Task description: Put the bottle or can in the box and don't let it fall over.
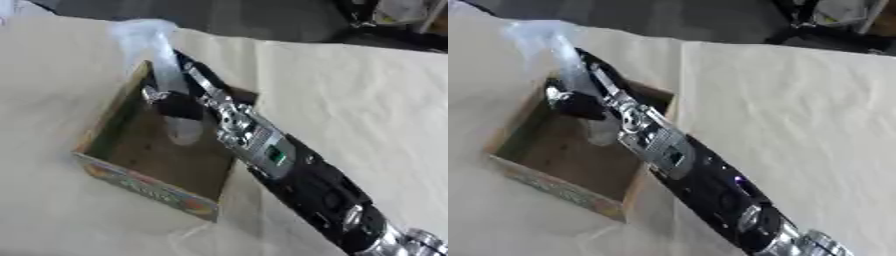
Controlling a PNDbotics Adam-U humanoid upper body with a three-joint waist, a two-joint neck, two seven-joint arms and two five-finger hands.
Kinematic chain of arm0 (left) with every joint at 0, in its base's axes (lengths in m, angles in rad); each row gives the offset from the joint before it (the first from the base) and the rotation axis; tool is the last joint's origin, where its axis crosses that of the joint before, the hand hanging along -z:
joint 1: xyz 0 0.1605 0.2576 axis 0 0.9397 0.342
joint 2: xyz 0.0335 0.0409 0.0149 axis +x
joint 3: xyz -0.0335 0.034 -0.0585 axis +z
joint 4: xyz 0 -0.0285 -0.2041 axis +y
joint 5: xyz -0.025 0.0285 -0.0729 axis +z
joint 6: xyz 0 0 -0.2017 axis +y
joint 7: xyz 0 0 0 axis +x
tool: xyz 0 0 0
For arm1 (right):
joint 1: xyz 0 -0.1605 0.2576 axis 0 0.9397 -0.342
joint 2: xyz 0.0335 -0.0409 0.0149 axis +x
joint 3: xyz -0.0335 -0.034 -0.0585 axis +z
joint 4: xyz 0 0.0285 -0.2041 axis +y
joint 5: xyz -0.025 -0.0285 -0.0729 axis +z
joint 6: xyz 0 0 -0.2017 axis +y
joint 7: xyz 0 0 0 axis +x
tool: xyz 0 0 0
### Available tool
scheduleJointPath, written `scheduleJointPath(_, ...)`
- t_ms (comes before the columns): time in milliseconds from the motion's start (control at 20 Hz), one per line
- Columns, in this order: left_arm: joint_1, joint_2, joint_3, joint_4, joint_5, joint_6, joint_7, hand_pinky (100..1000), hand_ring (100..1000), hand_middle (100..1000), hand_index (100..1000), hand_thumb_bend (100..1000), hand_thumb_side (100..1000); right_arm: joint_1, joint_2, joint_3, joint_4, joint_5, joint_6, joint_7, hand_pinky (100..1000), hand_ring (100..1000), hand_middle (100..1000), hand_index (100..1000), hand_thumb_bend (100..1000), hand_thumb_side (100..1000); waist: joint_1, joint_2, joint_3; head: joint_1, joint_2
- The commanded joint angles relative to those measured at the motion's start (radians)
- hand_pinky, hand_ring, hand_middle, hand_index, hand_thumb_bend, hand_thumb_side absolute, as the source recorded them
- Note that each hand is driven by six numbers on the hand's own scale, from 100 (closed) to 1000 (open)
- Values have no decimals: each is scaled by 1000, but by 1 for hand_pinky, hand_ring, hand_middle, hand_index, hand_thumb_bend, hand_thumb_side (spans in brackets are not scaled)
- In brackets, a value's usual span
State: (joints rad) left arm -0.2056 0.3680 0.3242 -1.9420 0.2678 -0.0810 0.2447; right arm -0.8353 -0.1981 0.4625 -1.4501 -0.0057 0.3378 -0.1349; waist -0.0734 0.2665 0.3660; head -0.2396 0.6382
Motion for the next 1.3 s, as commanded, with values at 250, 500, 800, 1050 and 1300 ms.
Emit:
scheduleJointPath(250,-9,21,14,-16,-3,-1,-4,1000,780,802,767,312,466,-16,-16,-20,-24,-12,-17,2,1000,1000,1000,1000,100,644,14,-17,-2,5,-11)
scheduleJointPath(500,-4,24,16,-16,-3,-1,-3,1000,780,801,767,313,464,-11,-35,-23,-68,-24,-5,11,1000,1000,1000,1000,100,640,15,-24,-9,10,-7)
scheduleJointPath(800,6,29,20,-17,-6,-1,0,1000,779,801,767,311,457,6,-65,-25,-117,-32,12,40,1000,1000,1000,1000,100,610,16,-36,-22,22,2)
scheduleJointPath(1050,8,29,20,-17,-7,-1,-1,1000,778,800,767,313,459,10,-76,-28,-147,-28,26,85,1000,1000,1000,1000,100,623,19,-38,-26,24,2)
scheduleJointPath(1300,8,30,21,-17,-8,-1,0,1000,778,800,767,314,459,10,-81,-34,-164,-23,34,100,1000,1000,1000,1000,100,628,18,-37,-28,26,5)
